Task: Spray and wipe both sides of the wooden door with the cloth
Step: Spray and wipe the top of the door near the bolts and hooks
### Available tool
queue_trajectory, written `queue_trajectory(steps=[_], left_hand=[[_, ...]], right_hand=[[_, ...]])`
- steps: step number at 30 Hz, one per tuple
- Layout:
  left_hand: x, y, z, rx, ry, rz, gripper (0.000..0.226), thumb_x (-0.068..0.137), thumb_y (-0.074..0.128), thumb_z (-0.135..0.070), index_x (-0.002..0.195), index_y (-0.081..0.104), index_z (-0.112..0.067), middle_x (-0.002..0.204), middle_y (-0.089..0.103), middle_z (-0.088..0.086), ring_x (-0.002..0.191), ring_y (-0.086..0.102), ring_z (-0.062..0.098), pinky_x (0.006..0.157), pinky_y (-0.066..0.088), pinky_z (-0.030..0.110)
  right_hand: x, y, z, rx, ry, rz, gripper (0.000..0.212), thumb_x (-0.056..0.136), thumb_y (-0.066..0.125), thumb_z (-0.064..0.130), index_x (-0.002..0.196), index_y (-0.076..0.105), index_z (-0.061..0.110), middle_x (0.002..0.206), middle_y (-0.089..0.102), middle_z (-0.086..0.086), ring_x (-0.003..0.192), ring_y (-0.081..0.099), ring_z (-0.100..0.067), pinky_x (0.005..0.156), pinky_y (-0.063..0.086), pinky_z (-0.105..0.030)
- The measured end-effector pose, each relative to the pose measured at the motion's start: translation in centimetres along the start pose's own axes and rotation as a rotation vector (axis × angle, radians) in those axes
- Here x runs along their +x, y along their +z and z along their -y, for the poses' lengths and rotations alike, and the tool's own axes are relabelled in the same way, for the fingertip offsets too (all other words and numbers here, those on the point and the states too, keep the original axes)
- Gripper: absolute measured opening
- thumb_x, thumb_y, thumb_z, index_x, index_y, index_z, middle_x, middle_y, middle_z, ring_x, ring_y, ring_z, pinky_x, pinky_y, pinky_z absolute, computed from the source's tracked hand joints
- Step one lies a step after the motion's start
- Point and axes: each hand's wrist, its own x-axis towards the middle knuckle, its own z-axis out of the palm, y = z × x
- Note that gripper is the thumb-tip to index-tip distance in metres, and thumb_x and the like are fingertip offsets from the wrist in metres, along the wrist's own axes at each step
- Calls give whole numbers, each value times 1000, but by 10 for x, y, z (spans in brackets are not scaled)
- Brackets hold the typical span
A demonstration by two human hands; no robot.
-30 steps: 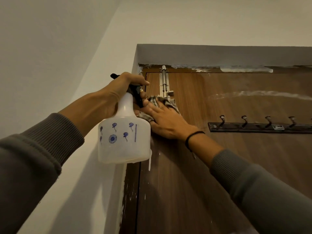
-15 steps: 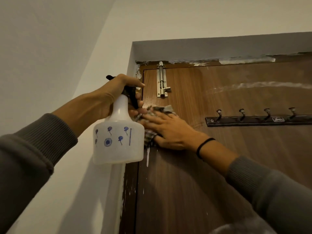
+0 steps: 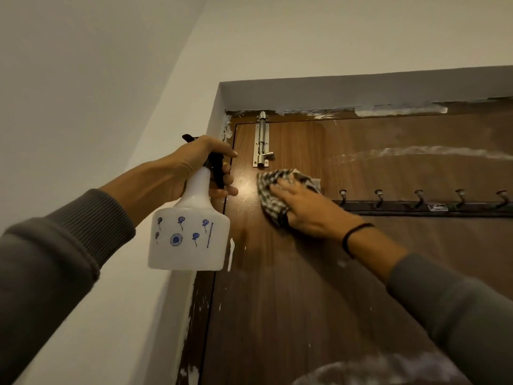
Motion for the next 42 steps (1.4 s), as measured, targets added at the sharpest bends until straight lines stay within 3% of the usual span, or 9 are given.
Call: queue_trajectory(steps=[3, 8, 13, 16, 20, 25, 32, 37, 42], left_hand=[[4, 24, -10, -21, 8, 10, 26, 90, 63, -26, 71, 60, -9, 66, 63, 9, 57, 69, 25, 52, 59, 30], [18, 83, -18, -57, 37, 9, 21, 89, 65, -23, 75, 61, -8, 63, 62, 8, 53, 64, 22, 47, 55, 27], [38, 140, -32, -127, 104, -36, 12, 91, 68, -18, 88, 58, -12, 53, 50, -2, 38, 46, 10, 38, 43, 18], [45, 148, -33, -117, 124, -55, 30, 92, 67, -24, 69, 52, -14, 50, 50, 0, 35, 47, 10, 36, 42, 17], [48, 131, -27, -66, 127, -36, 35, 88, 67, -33, 64, 55, -10, 57, 60, 7, 43, 60, 20, 36, 44, 18], [58, 106, -21, 18, 170, -71, 31, 85, 68, -34, 70, 61, -8, 64, 65, 10, 50, 66, 27, 41, 49, 24], [61, 64, -16, 102, 248, -53, 34, 91, 63, -27, 64, 64, -6, 66, 63, 15, 64, 68, 37, 81, 60, 61], [57, 47, -8, 177, 231, -40, 40, 99, 52, -23, 67, 56, 0, 67, 61, 20, 51, 68, 30, 39, 53, 30], [65, 37, 7, 150, 203, -29, 35, 98, 52, -18, 68, 55, 0, 60, 57, 17, 49, 67, 30, 41, 54, 30]], right_hand=[[2, -35, -20, 206, 43, -158, 69, 101, 46, 9, 162, 15, 21, 170, 8, -6, 156, 6, -27, 125, 5, -45], [-9, -81, -67, 332, 70, -423, 55, 105, 42, 15, 159, 30, 21, 162, 33, -7, 145, 35, -28, 117, 24, -32], [-4, -102, -117, 369, 142, -498, 53, 107, 40, 26, 159, 30, 26, 162, 34, -7, 145, 35, -31, 118, 28, -39], [7, -108, -135, 380, 157, -520, 51, 106, 38, 39, 156, 33, 33, 158, 40, -6, 142, 39, -30, 117, 31, -43], [24, -90, -119, 326, 42, -373, 31, 104, 37, 39, 130, 53, 32, 121, 61, -8, 111, 57, -30, 102, 45, -52], [59, -45, -80, -252, -212, 178, 61, 106, 36, 48, 160, 10, 40, 170, 1, -1, 155, -2, -31, 123, 0, -58], [118, -59, -133, -174, 114, -141, 61, 106, 27, 52, 161, 5, 38, 170, -4, 3, 156, -9, -26, 123, -5, -53], [156, -56, -94, -189, 121, -166, 60, 106, 25, 52, 161, 5, 38, 170, -5, 2, 156, -9, -31, 122, -6, -58], [164, -49, -87, -201, 43, -202, 58, 106, 25, 47, 161, 8, 37, 170, 2, 2, 157, -2, -26, 124, -2, -53]])
